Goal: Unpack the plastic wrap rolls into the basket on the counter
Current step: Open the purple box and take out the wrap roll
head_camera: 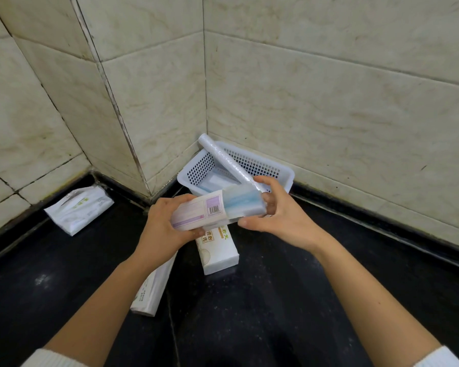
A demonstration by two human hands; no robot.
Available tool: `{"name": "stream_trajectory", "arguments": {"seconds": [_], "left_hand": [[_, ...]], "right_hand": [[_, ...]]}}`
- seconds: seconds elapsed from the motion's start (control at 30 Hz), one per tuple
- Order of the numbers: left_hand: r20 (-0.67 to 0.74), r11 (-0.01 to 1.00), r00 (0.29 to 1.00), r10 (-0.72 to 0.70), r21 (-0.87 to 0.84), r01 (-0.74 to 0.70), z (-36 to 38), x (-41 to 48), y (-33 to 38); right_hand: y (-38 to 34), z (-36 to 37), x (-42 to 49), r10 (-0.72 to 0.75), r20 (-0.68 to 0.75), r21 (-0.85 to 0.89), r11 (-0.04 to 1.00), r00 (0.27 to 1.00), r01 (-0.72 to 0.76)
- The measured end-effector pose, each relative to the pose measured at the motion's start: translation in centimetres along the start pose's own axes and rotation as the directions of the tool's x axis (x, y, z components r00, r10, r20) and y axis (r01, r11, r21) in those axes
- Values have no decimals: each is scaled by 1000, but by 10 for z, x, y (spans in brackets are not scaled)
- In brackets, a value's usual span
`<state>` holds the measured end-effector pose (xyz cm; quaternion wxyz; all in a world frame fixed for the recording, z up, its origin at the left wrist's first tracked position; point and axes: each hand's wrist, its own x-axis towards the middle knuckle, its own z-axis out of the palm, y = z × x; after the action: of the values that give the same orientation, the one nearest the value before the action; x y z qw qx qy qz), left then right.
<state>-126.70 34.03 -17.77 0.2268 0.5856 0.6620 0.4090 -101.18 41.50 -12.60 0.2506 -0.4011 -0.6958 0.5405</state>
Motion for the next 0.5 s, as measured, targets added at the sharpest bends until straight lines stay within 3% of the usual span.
{"name": "stream_trajectory", "arguments": {"seconds": [0.2, 0.3, 0.5], "left_hand": [[19, 998, 1000, 2, -59, -1, 4, 0, -1], [22, 995, 1000, -3, -101, 6, 4, -4, -3], [50, 980, 999, -12, -197, 22, 9, -7, 0]], "right_hand": [[-1, -2, -3, -77, -56, 113, 990, 995, 83], [-1, -20, -6, -70, -118, 275, 956, 991, 100], [4, -61, -16, -3, -238, 703, 689, 971, 174]]}}
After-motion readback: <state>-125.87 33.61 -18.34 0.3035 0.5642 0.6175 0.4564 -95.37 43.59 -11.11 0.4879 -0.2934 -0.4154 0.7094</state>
